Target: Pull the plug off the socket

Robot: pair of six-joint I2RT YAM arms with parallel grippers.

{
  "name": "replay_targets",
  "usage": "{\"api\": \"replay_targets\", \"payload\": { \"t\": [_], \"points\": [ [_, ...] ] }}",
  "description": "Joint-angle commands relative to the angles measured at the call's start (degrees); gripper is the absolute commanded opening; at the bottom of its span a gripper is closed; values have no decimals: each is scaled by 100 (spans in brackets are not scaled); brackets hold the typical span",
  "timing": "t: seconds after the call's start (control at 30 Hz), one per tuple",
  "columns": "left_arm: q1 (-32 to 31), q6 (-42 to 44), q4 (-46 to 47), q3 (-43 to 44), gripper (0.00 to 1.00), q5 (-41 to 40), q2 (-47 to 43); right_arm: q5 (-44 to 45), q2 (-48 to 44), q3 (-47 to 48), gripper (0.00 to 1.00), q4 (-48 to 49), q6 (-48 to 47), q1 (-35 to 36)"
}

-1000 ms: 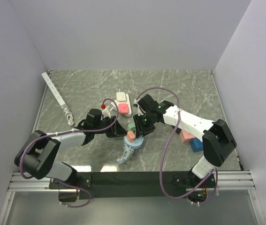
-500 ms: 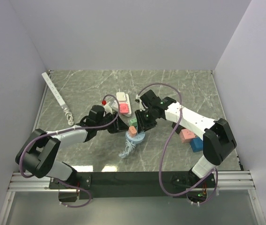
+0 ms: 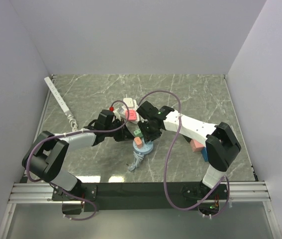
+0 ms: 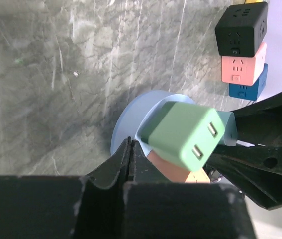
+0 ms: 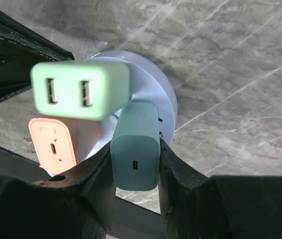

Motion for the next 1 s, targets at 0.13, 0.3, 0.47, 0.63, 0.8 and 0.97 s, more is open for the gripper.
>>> {"api": "replay_targets", "payload": {
  "t": [0.13, 0.3, 0.47, 0.63, 0.8, 0.97],
  "points": [
    [-54, 5, 1, -7, 0, 59, 175, 777, -178, 269, 0, 857, 527, 278],
    [-54, 31, -95, -16, 0, -11, 122, 701, -335, 216, 0, 716, 423, 270],
    [-54, 67, -122, -42, 0, -64, 60, -665, -976, -196, 0, 760, 142, -380],
    [-54, 40, -34, -16, 0, 15, 209, -1339, -1031, -162, 0, 716, -52, -777],
    [-54, 49, -87, 133, 0, 24, 280, -876, -548, 154, 0, 549, 17, -470],
    [-54, -47, -69, 98, 1, -55, 34, -881, -371, -55, 0, 846, 281, -354]
  ]
}}
